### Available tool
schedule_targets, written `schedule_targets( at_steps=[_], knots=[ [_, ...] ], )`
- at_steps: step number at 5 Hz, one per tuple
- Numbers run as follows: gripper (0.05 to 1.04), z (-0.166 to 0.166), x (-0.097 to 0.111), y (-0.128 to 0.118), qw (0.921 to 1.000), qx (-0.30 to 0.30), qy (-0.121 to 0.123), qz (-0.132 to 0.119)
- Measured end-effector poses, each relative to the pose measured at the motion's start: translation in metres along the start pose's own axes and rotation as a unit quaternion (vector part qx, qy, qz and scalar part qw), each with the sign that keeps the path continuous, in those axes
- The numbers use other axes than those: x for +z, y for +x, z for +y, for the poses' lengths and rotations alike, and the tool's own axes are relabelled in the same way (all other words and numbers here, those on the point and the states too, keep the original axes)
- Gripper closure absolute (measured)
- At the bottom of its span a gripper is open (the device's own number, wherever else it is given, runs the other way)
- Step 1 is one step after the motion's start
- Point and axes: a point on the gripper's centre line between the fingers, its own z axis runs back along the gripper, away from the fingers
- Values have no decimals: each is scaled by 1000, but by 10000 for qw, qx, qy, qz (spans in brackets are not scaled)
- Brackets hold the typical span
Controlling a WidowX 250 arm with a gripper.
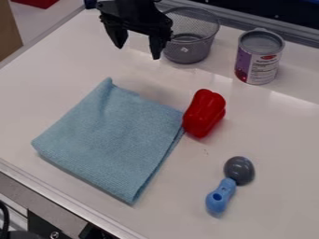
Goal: Move the grey basket beside left side of the blue cloth
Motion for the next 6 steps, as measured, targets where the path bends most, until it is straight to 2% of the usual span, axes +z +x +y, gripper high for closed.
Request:
schedule_targets(
  at_steps=[1, 2, 3, 4, 5, 6],
  knots=[
    [82, -1, -7, -5, 9999, 36, -13, 138],
    [82, -3, -17, 8, 9979, 628, -31, 161],
    [82, 0, -19, 31, 9925, 1221, -98, -40],
    [82, 7, -19, 48, 9814, 1910, -45, -194],
    [82, 10, -26, 57, 9621, 2726, 34, -47],
    [82, 14, -33, 60, 9379, 3458, 188, 207]
  ],
)
